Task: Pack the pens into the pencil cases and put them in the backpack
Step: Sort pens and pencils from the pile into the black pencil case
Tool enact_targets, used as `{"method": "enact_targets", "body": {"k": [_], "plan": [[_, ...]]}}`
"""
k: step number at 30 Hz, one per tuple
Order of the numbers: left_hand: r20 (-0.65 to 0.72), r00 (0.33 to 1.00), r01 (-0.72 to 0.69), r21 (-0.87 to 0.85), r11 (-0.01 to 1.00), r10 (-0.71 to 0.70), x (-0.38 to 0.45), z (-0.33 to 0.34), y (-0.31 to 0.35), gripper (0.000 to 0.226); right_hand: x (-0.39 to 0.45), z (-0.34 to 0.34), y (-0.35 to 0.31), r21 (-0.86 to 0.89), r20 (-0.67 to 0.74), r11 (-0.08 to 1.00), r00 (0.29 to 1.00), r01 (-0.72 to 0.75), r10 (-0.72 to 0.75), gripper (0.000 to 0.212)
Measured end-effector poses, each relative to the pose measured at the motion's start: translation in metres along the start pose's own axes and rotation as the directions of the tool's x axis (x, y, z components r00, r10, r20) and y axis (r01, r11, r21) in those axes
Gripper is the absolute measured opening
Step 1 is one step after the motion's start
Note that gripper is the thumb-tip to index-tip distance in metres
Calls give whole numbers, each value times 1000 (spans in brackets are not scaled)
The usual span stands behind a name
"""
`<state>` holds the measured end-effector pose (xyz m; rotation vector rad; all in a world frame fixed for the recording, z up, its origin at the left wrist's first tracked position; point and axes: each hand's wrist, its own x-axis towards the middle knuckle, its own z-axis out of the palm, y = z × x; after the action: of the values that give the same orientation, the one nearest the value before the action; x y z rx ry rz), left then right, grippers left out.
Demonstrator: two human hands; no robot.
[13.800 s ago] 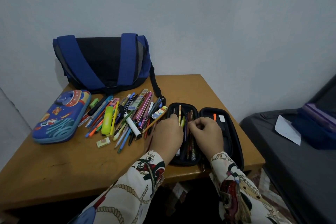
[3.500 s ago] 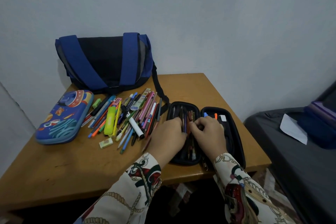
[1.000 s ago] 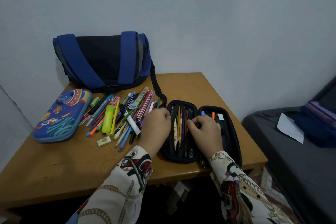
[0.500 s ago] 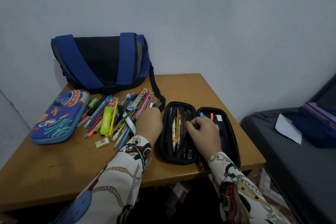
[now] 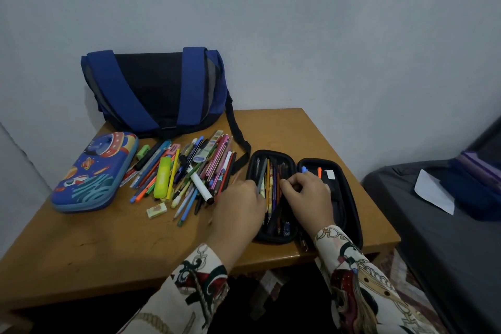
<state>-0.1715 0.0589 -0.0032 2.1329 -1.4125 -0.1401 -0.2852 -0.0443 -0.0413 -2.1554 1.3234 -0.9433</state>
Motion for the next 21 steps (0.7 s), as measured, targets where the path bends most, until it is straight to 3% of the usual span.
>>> {"method": "enact_targets", "body": {"k": [6,14,17,21], "plan": [[89,995,-36,17,999,35,-7,10,5,16,1,1,2,4,1,1000,1000,-2,2,29],[134,986,-115,82,990,103,-2,17,9,29,-1,0,1,-2,-3,1000,1000,10,-10,28],[179,977,-123,18,992,118,-2,16,7,28,-1,1,2,17,-6,1000,1000,3,-3,27],[30,999,-23,-102,995,26,0,3,0,25,-1,1,2,26,-6,1000,1000,0,0,28]]}}
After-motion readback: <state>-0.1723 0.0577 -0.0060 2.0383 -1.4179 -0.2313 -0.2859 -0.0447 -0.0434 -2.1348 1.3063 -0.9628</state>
